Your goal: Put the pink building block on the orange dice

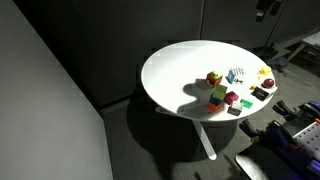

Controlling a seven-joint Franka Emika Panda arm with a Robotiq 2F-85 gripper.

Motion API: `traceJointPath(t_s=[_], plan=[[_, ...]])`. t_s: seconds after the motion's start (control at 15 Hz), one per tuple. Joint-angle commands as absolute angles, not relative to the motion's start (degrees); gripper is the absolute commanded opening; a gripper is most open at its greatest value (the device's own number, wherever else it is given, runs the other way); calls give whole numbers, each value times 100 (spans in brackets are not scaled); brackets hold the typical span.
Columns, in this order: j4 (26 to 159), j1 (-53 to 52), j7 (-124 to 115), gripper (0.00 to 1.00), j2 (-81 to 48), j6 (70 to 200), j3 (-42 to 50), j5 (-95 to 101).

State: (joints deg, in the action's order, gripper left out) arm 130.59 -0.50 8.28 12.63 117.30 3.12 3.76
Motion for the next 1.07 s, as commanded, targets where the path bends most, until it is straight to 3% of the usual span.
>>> traceJointPath(t_s=[0.0,1.0], plan=[[13000,42,403,100,963,12028,162,694],[13623,36,563,100,64,14066,196,441]])
